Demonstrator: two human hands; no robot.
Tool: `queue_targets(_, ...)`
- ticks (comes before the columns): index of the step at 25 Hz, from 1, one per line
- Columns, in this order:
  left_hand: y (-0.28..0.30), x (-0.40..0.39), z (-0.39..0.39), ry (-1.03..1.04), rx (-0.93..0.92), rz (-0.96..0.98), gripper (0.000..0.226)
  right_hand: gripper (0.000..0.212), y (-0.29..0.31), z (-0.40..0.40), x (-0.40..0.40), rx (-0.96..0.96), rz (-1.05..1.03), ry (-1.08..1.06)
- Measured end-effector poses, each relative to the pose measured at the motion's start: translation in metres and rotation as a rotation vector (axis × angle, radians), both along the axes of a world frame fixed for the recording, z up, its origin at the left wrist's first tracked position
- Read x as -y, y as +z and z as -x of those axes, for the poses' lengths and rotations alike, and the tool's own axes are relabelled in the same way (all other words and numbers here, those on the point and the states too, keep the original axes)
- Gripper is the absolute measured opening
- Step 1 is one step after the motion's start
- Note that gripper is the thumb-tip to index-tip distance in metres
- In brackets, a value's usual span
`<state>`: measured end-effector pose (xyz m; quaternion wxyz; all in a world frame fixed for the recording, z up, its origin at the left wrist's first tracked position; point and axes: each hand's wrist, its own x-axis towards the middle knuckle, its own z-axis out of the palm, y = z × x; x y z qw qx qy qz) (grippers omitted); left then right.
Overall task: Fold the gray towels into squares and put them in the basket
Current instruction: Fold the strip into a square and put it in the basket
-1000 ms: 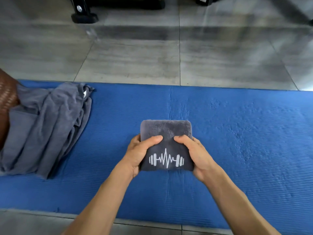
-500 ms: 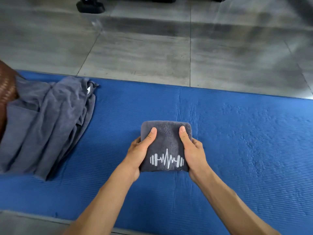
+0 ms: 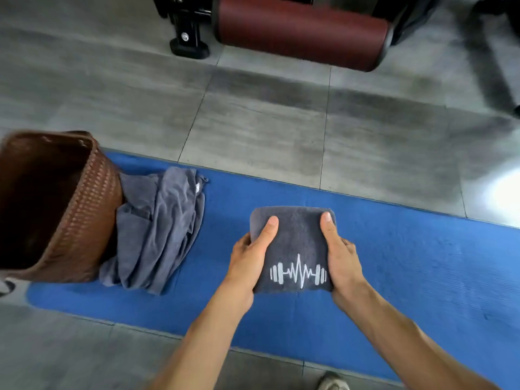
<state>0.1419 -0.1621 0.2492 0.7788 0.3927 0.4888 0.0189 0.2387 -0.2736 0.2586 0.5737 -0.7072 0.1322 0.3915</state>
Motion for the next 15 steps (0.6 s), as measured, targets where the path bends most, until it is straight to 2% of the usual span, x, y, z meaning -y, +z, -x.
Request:
queue_targets(2, 0.074, -0.001, 0.018, 0.009, -0.050, 0.008, 0.042, 0.081, 0.069, 0.018, 0.000, -0.056, 0.012, -0.006)
queue_targets(7, 0.240, 0.010, 0.055, 0.001, -0.157, 0.012, 0.053, 0.075, 0.229, 0.059, 0.016, -0.163, -0.003, -0.053)
queue_targets(10, 0.336, 0.023, 0.079, 0.044, -0.206, 0.001, 0.040, 0.068, 0.311, 0.081, 0.026, -0.196, 0.008, -0.016)
queue_targets(12, 0.384, 0.024, 0.100, 0.089, -0.222, -0.024, 0.045, 0.070, 0.352, 0.098, 0.024, -0.230, 0.013, 0.047)
queue_targets(15, 0.424, 0.029, 0.130, 0.142, -0.240, -0.056, 0.049, 0.083, 0.389, 0.124, 0.021, -0.185, 0.020, 0.062)
